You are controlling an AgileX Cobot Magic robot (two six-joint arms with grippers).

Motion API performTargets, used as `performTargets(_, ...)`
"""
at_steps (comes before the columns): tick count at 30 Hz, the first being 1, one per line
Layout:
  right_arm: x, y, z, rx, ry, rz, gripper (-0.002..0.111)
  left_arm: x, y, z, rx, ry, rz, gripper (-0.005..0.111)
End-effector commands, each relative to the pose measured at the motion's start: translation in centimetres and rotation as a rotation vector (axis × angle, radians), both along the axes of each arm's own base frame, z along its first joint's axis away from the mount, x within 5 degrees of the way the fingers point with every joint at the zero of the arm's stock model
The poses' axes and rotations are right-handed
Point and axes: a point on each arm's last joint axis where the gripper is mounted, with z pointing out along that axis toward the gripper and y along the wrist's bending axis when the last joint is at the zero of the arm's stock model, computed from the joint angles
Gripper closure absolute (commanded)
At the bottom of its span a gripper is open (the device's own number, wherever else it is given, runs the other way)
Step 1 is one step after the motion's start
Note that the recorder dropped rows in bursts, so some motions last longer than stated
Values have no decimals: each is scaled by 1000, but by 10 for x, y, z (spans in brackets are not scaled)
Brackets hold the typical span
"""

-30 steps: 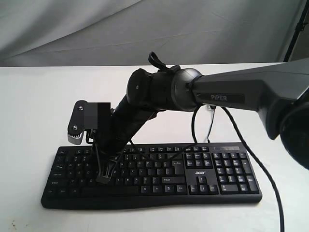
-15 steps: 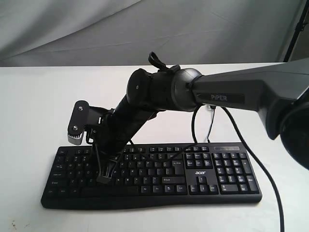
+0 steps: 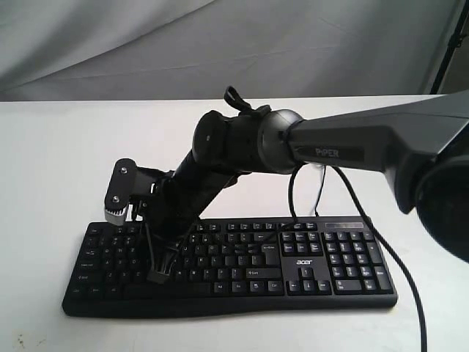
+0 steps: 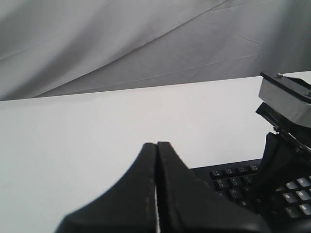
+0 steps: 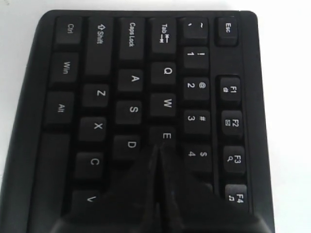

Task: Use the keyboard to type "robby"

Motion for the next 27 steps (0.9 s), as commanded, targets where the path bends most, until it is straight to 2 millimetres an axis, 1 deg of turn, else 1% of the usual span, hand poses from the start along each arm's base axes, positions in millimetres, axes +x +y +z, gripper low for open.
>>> performTargets(1, -1, 0, 0, 6, -5, 0, 108, 0, 0, -1, 1, -5, -5, 107)
performTargets(16, -1, 0, 2, 8, -5, 1, 108, 0, 0, -1, 1, -5, -5, 107)
performTargets(19, -1, 0, 11, 23, -20, 1, 108, 0, 0, -1, 1, -5, -5, 107)
performTargets(23, -2, -2, 31, 41, -58, 14, 108, 0, 0, -1, 1, -5, -5, 107)
performTargets(27, 1, -11, 41, -2, -68, 3, 108, 0, 0, -1, 1, -5, -5, 107)
